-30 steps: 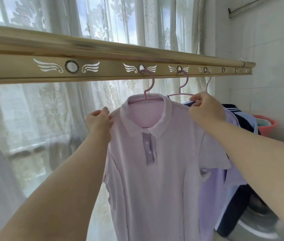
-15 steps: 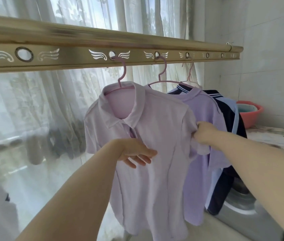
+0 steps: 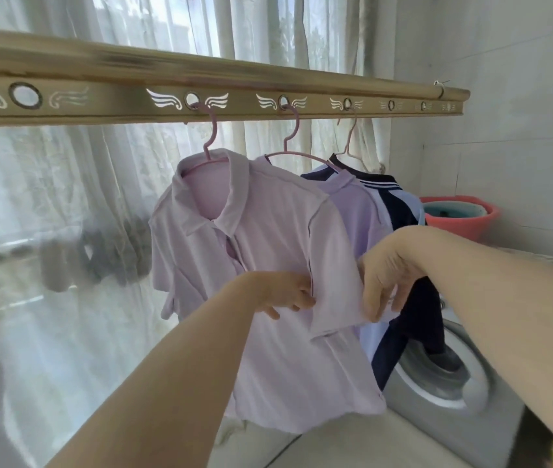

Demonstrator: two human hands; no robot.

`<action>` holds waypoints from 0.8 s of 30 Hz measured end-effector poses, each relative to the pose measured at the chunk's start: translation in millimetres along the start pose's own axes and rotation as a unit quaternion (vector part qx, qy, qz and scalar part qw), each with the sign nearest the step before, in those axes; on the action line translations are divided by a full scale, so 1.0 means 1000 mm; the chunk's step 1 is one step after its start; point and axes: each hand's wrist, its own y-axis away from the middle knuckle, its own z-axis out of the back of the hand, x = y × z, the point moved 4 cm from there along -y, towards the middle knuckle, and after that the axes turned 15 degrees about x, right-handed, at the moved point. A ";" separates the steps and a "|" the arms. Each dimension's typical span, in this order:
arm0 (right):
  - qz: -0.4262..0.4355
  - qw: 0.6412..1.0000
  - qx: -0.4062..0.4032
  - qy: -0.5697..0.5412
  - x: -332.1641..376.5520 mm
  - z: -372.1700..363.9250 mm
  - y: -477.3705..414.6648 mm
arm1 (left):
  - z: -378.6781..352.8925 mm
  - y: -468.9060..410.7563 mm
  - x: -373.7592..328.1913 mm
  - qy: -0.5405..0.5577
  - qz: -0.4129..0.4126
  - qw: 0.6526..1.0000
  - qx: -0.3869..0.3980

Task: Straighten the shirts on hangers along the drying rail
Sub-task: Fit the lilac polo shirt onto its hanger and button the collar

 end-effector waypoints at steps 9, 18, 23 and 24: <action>0.219 0.764 -0.598 -0.100 0.101 0.041 0.076 | 0.051 0.108 0.151 0.102 0.231 0.945 -0.206; 0.066 0.820 -0.567 0.045 0.180 0.033 0.024 | 0.110 0.144 0.193 0.137 0.186 0.909 -0.347; 0.087 0.845 -0.527 0.003 0.170 0.033 0.002 | 0.150 0.146 0.157 0.223 -0.083 0.853 -0.465; 0.127 0.857 -0.499 -0.010 0.170 0.029 -0.003 | 0.153 0.144 0.151 0.241 -0.113 0.841 -0.471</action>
